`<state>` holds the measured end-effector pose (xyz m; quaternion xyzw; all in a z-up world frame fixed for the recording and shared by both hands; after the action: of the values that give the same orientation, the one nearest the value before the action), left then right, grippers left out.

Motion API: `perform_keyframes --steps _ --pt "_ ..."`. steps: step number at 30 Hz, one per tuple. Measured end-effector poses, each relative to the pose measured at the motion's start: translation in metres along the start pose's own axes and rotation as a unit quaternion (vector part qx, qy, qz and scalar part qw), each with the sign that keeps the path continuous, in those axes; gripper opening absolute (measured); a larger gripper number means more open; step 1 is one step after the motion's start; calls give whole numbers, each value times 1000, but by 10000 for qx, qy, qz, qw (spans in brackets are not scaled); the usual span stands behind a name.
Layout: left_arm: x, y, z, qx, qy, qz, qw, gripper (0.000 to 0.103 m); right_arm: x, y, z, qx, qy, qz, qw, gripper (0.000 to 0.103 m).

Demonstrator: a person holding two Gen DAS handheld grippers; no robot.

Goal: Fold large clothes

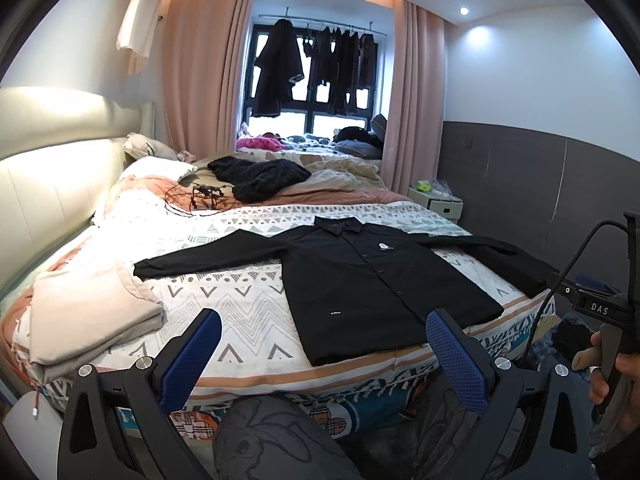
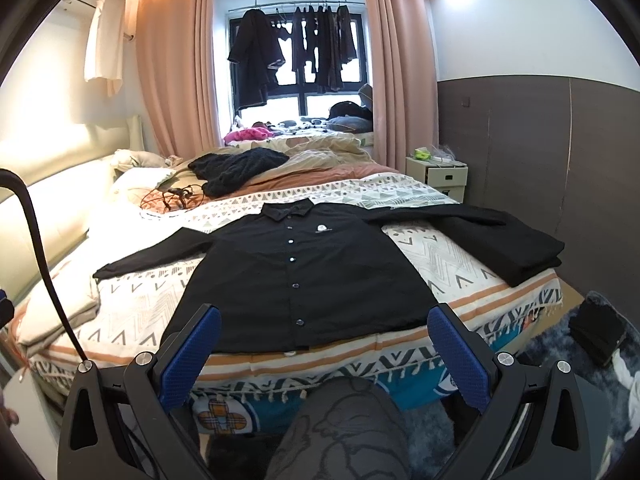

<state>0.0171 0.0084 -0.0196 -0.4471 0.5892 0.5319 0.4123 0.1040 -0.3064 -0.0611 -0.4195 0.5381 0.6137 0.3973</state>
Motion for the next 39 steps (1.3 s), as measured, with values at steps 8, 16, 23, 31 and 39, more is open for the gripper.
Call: perform_keyframes --steps 8,16,23,31,39 --pt "3 -2 1 -84 -19 15 10000 102 -2 -1 -3 25 -6 -35 10000 103" --pt "3 -8 12 -122 93 77 9999 102 -9 -5 -7 44 -139 -15 9999 103" --pt "4 -19 24 -181 220 150 9995 102 -14 -16 -5 109 -238 -67 9996 103" --pt "-3 -41 44 -324 334 266 9986 102 -29 -44 12 23 -155 -193 9997 103" --pt "-15 -76 80 -603 650 366 9954 102 -45 -87 37 -158 101 -121 9998 103"
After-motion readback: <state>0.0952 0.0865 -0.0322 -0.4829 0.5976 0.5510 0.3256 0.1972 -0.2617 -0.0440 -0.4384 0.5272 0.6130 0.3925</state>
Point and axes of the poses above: each gripper's, at about its wrist camera, not at the fingertips, and y roughly against the way its jaws point, z to its left, x to its underside, the point moved 3 cm from there along -y, roughly the way its jaws point, and after that the axes turned 7 degrees about -z, right-handed, at the moved point
